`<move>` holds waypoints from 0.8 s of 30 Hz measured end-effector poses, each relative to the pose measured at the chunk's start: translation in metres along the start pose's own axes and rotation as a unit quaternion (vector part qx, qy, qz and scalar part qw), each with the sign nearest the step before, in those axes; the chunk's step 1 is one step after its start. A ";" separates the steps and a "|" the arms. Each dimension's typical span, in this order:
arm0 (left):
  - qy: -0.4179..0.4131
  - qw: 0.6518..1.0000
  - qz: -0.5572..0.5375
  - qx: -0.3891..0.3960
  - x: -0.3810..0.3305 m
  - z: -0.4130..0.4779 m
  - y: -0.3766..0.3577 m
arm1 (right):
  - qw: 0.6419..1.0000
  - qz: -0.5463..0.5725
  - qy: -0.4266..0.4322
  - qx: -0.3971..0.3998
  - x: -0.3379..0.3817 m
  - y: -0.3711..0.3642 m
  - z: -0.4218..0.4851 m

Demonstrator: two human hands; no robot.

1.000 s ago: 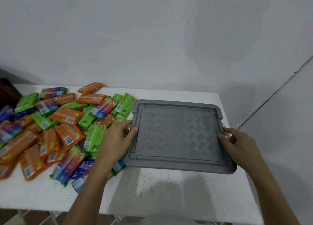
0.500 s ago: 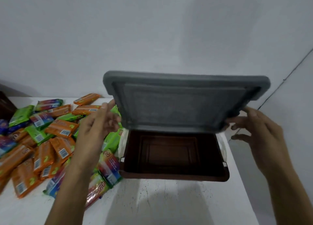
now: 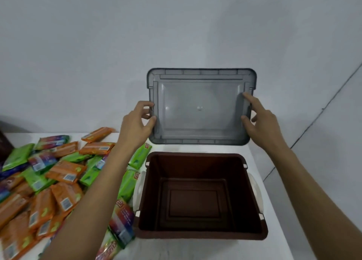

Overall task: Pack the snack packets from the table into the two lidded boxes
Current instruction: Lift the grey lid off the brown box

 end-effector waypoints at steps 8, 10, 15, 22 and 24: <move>0.115 0.984 -0.063 0.119 0.062 0.031 -0.090 | 0.995 -0.012 -0.067 0.067 -0.042 -0.074 0.050; 0.134 0.979 -0.073 0.132 0.077 0.030 -0.104 | 0.991 -0.008 -0.088 0.100 -0.054 -0.091 0.052; 0.173 0.967 -0.102 0.157 0.102 0.022 -0.126 | 0.978 0.018 -0.133 0.158 -0.073 -0.119 0.052; 0.169 0.968 -0.104 0.153 0.101 0.012 -0.111 | 0.969 0.043 -0.167 0.178 -0.071 -0.113 0.039; 0.162 0.971 -0.090 0.149 0.096 0.001 -0.094 | 0.970 0.040 -0.176 0.162 -0.069 -0.101 0.025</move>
Point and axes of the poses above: each hand's wrist, its own z-axis towards the middle knuckle, its own y-axis out of the back of the hand, x = y × z, the point moved 7 cm from there along z, towards the middle knuckle, and after that the axes turned 11 degrees about -y, right-handed, at the moved point
